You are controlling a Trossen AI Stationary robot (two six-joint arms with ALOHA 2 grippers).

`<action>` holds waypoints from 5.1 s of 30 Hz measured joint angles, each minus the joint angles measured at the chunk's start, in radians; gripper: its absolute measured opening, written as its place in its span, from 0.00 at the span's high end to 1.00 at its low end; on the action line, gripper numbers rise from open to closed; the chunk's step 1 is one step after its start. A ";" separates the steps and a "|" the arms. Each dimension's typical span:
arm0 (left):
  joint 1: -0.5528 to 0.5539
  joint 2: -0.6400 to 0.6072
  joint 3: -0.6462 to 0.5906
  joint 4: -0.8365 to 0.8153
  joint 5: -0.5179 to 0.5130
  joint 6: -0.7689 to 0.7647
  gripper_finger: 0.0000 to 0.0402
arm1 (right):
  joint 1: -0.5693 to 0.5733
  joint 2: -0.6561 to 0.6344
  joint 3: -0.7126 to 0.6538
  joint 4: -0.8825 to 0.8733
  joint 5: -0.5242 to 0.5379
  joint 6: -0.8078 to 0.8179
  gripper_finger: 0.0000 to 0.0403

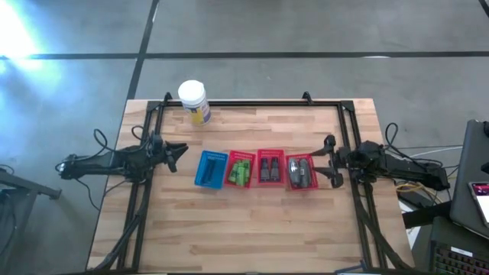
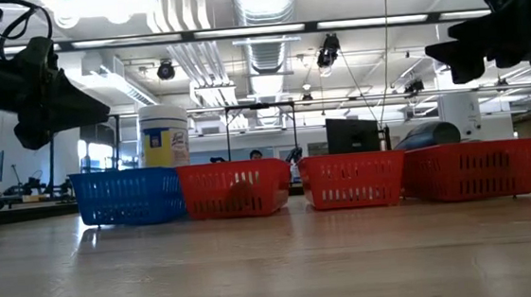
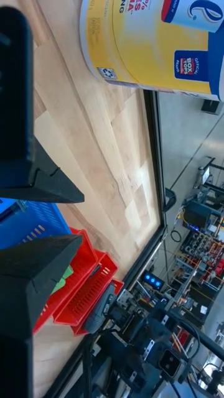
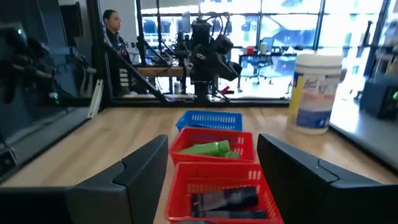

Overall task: Pick & Place Travel size toiletries
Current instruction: Return to Home Position

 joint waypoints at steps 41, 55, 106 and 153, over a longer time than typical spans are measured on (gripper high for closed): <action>0.000 0.000 0.000 0.000 0.000 0.000 0.76 | 0.000 0.007 0.000 0.000 0.002 0.088 0.27; 0.000 0.000 0.000 0.000 0.000 0.000 0.76 | 0.000 0.007 0.000 0.000 0.002 0.087 0.15; 0.000 0.000 0.000 0.000 0.000 0.000 0.76 | 0.000 0.007 0.000 0.000 0.001 0.087 0.37; 0.000 0.000 0.000 0.000 0.000 0.000 0.76 | 0.000 0.007 0.000 0.000 0.001 0.087 0.25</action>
